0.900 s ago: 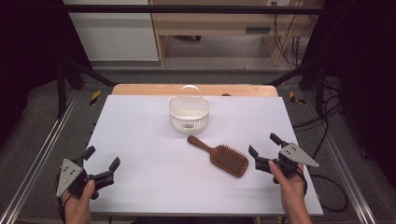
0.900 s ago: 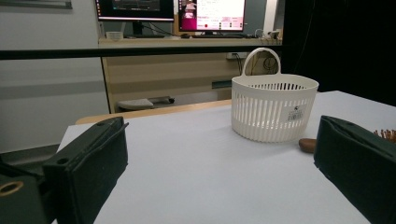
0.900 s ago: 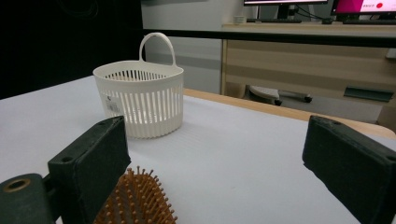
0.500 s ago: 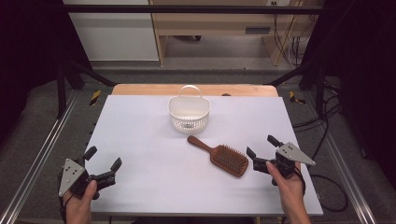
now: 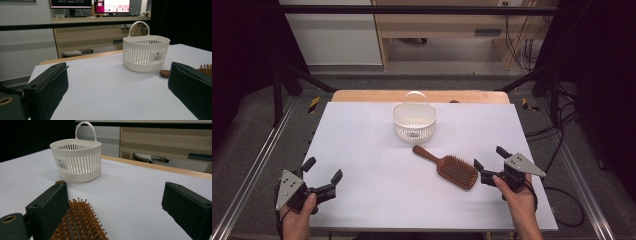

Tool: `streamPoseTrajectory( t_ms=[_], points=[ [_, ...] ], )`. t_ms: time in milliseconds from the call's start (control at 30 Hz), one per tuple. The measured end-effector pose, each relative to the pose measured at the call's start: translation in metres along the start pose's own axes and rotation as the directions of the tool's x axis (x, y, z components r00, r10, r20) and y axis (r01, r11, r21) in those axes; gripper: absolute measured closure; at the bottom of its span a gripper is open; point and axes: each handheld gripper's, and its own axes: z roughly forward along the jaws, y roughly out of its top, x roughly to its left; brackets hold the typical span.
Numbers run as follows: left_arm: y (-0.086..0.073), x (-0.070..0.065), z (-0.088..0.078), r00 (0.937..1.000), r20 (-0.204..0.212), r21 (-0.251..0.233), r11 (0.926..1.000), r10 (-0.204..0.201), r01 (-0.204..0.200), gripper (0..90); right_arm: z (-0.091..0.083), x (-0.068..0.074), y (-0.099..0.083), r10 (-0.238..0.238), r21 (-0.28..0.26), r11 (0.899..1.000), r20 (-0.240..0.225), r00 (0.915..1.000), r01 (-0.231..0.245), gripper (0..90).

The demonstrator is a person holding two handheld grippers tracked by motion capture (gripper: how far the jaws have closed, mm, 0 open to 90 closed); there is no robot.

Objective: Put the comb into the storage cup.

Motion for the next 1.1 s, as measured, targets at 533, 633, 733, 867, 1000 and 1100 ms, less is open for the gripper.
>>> streamPoseTrajectory(
  t_ms=[533,633,733,867,1000,1100],
  points=[
    [0.000,0.000,0.000,1.0000,-0.008,0.012,0.9999,0.003,-0.003,2.8,-0.001,0.009,0.001,0.023,0.027,0.999,-0.015,0.9996,-0.023,13.7],
    [-0.001,0.000,0.000,0.9999,-0.008,0.016,0.9998,0.009,-0.009,2.9,-0.002,0.012,0.000,0.027,0.064,0.998,-0.020,0.9994,-0.025,24.5],
    [-0.001,-0.001,0.000,0.9998,-0.011,0.021,0.9997,0.015,-0.015,2.9,-0.004,0.014,-0.002,0.017,0.100,0.995,-0.036,0.9992,-0.013,35.9],
    [-0.001,-0.001,0.000,0.9997,-0.013,0.024,0.9995,0.019,-0.019,2.9,-0.006,0.018,-0.005,-0.003,0.153,0.988,-0.036,0.9994,0.008,47.7],
    [-0.001,-0.001,0.000,0.9997,-0.017,0.028,0.9994,0.020,-0.020,3.0,-0.008,0.019,-0.010,-0.009,0.206,0.978,-0.048,0.9988,0.018,64.0],
    [-0.001,-0.001,0.001,0.9997,-0.016,0.035,0.9992,0.020,-0.020,3.0,-0.007,0.017,-0.014,0.001,0.238,0.971,-0.050,0.9988,0.011,73.2]
  ],
)
